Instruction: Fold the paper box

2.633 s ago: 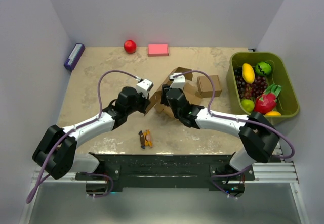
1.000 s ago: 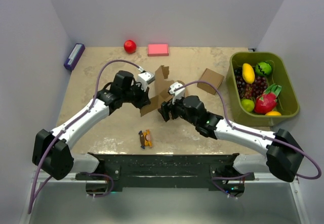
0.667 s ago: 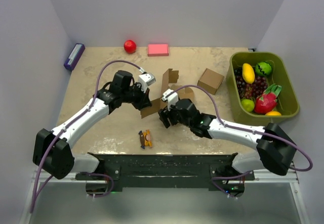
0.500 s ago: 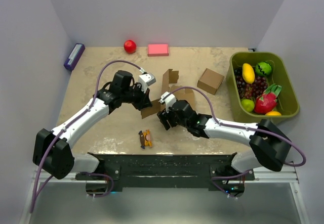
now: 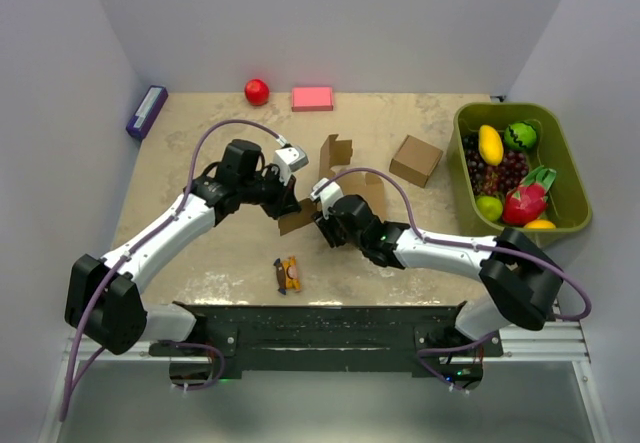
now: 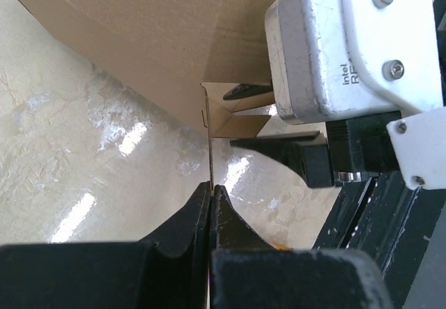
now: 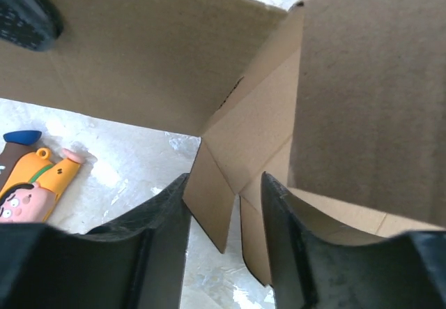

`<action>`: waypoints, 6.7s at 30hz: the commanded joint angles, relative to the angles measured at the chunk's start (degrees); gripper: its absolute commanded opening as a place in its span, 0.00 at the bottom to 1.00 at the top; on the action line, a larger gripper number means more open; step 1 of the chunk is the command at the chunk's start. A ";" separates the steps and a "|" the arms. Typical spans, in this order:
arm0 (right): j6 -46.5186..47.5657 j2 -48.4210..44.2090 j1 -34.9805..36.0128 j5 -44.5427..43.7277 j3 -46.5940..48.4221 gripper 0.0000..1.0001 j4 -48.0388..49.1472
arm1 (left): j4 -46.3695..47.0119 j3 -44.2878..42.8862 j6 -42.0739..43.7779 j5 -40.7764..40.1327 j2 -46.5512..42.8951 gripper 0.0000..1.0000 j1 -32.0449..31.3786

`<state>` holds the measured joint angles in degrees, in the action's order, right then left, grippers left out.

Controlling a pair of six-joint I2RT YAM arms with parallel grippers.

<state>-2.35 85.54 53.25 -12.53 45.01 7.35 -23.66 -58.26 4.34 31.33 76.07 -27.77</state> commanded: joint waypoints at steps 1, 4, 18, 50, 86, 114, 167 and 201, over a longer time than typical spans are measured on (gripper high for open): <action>1.29 -0.54 0.27 -0.30 2.54 0.39 1.35 | -0.07 0.43 1.90 1.80 -0.14 0.00 0.26; 1.56 -0.64 0.27 1.46 2.45 0.31 0.82 | -0.16 0.52 1.90 1.80 -0.31 0.00 0.35; -11.79 6.73 0.36 18.24 10.26 0.09 -6.82 | 2.21 1.22 1.90 -11.20 2.23 0.00 0.26; -24.01 -6.60 0.27 4.28 -2.20 0.65 1.79 | 2.13 4.73 1.64 -18.15 5.67 0.00 0.26; -29.64 8.93 7.65 0.33 2.09 0.29 -5.41 | 1.95 4.73 1.02 -16.92 6.11 0.00 0.35; -38.08 5.87 6.43 -6.10 9.05 0.69 -8.60 | 2.21 5.35 1.81 -15.86 4.52 0.00 0.26; -46.61 15.35 -1.31 -13.82 2.44 0.49 1.27 | 2.39 5.61 1.99 -14.81 4.52 0.00 0.17; -60.66 -7.42 -10.62 -6.90 -0.28 0.89 9.94 | 2.57 5.79 2.17 -18.76 4.35 0.00 -0.27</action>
<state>-58.96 75.44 44.01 -19.94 43.59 11.18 -20.67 -52.86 5.26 13.19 81.95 -27.51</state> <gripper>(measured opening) 0.894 0.021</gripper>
